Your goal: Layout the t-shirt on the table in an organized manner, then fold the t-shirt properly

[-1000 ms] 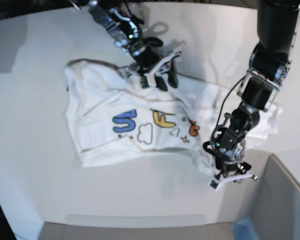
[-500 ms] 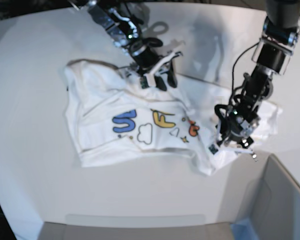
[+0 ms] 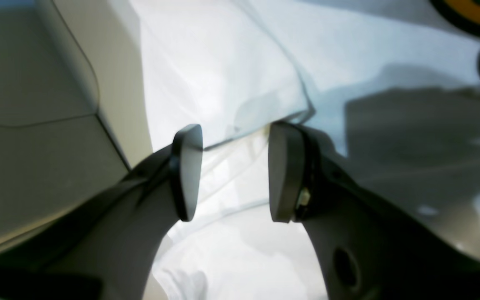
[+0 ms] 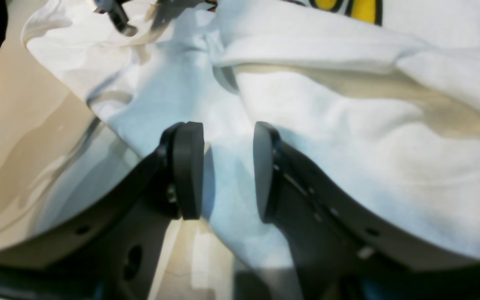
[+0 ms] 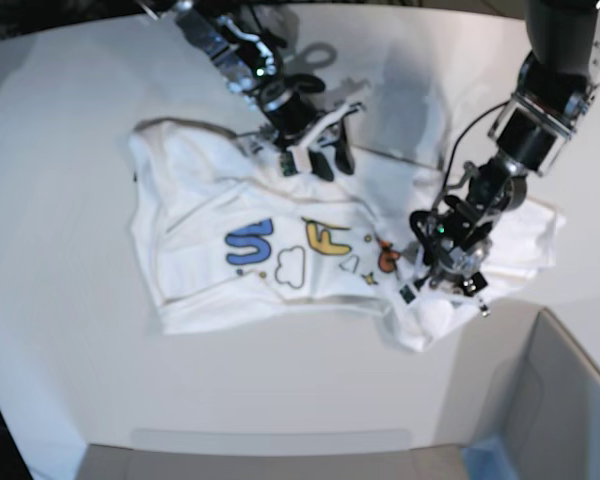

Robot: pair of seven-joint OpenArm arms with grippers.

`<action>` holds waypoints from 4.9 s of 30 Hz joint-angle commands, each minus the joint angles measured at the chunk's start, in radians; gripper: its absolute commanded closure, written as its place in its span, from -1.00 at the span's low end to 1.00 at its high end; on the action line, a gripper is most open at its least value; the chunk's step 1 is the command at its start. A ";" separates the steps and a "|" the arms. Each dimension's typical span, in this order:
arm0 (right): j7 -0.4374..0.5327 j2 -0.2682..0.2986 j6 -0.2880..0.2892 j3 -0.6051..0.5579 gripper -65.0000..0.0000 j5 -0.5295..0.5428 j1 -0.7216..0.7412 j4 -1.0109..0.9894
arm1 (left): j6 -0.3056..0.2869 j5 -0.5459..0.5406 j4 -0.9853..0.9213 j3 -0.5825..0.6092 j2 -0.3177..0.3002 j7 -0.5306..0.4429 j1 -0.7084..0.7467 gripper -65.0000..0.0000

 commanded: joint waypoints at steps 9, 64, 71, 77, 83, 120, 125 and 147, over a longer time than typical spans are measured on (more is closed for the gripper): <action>-0.036 0.001 -0.016 0.001 0.35 0.004 -0.005 0.002 | 0.007 0.003 -0.013 0.002 -0.014 -0.047 -0.029 0.20; -0.041 0.005 -0.016 0.128 0.35 0.004 -0.028 0.205 | 0.418 -0.008 0.186 -0.418 -0.033 -0.179 -0.026 0.17; -0.332 0.059 -0.016 0.290 0.35 0.004 -0.025 0.429 | 0.134 -0.008 0.547 -0.648 0.030 0.007 0.138 0.17; -0.572 0.061 -0.016 0.472 0.35 0.006 -0.077 0.619 | 0.134 -0.008 0.680 -0.743 0.058 0.027 0.313 0.17; -0.651 0.061 -0.008 0.600 0.35 0.008 -0.161 0.673 | 0.133 -0.008 0.771 -0.886 0.109 0.028 0.428 0.17; -0.656 0.123 0.060 0.896 0.35 0.425 -0.434 0.513 | 0.133 -0.005 0.837 -0.892 0.188 0.027 0.614 0.17; -0.658 0.130 0.060 0.860 0.35 0.397 -0.371 0.461 | 0.134 -0.005 0.837 -0.898 0.188 0.027 0.614 0.17; -0.650 0.125 0.060 0.774 0.35 0.253 -0.335 0.433 | 0.133 -0.390 0.570 -1.372 0.208 0.094 0.465 -0.02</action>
